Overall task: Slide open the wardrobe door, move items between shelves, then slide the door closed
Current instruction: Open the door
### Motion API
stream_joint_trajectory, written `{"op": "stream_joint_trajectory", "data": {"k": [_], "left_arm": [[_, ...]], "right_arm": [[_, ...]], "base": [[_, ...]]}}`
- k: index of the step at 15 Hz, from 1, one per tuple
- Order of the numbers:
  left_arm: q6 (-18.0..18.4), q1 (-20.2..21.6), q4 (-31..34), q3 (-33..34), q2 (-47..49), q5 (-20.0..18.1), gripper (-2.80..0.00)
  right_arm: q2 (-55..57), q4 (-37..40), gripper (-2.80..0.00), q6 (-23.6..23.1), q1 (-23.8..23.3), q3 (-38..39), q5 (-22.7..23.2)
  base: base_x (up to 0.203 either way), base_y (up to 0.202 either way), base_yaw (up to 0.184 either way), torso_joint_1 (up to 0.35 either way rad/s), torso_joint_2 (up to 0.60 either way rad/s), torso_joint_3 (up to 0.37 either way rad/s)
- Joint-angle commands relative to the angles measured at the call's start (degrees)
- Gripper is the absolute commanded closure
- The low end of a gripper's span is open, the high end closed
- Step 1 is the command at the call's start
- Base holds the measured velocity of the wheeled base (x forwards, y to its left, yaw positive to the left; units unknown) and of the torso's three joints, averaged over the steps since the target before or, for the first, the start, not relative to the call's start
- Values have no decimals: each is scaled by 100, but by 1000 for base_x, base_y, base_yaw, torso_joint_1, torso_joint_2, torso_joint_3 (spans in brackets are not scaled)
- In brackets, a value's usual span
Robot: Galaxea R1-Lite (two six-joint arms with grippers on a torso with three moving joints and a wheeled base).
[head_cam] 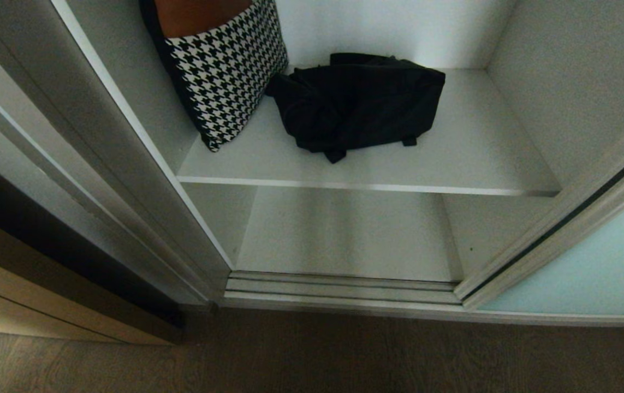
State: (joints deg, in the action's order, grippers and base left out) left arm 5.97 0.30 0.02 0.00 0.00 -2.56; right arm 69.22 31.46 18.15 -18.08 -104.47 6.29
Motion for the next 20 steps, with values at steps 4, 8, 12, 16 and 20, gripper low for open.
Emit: {"op": "stream_joint_trajectory", "data": {"k": [4, 8, 12, 16, 20], "left_arm": [[1, 5, -2, 0, 9, -5, 0], [1, 5, -2, 0, 9, 2, 0], [1, 5, -2, 0, 9, -4, 0], [1, 5, -2, 0, 9, 1, 0], [1, 5, -2, 0, 9, -7, 0]], "right_arm": [[-223, 17, 0, 3, 280, 243, 285], [-347, 28, 0, 4, 987, 300, 360], [-587, -2, 0, -16, 2365, 435, 482], [-605, -23, 0, -8, 3801, 454, 515], [-755, -137, 0, 111, 4221, 406, 638]], "base": [[0, 0, 0, 0, 0, 0], [0, 0, 0, 0, 0, 0], [0, 0, 0, 0, 0, 0], [0, 0, 0, 0, 0, 0], [0, 0, 0, 0, 0, 0]]}}
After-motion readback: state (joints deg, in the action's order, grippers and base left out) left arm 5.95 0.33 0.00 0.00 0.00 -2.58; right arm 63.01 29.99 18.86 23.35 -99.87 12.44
